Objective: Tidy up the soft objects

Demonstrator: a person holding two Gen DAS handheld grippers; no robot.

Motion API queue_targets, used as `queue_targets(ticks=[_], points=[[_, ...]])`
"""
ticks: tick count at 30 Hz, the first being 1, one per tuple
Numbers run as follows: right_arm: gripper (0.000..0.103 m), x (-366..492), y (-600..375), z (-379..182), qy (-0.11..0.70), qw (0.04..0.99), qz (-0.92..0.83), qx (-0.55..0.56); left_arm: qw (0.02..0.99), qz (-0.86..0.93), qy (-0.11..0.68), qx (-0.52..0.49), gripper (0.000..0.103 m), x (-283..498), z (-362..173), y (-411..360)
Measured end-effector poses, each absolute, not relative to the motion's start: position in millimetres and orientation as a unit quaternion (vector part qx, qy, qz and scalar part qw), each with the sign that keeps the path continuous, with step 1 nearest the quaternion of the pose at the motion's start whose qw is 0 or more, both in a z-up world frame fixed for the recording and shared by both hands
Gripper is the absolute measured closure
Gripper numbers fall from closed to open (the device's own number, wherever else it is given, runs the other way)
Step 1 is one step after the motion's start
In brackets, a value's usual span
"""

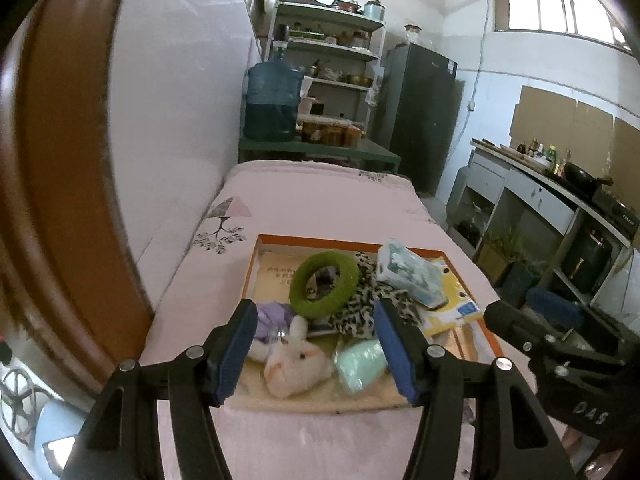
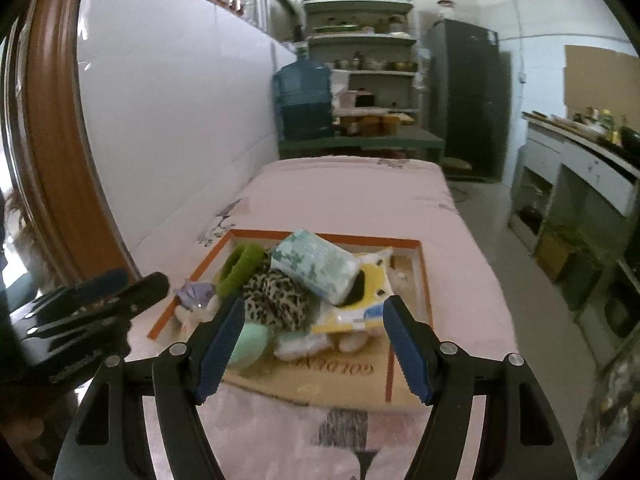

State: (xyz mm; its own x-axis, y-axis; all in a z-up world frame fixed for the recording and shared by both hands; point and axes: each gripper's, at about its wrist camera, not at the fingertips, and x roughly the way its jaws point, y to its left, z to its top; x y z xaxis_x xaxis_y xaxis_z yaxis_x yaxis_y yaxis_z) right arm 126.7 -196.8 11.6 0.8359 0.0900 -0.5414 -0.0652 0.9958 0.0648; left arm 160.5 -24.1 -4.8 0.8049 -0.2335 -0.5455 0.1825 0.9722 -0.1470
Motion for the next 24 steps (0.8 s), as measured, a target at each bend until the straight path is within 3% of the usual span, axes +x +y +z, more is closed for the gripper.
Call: queue_targets(ticks=[24], points=[[0.029, -9, -170, 54, 0.243, 0.969, -0.036, 0.031, 0.961, -0.026, 0.274, -0.028, 0.043, 23, 34, -17]])
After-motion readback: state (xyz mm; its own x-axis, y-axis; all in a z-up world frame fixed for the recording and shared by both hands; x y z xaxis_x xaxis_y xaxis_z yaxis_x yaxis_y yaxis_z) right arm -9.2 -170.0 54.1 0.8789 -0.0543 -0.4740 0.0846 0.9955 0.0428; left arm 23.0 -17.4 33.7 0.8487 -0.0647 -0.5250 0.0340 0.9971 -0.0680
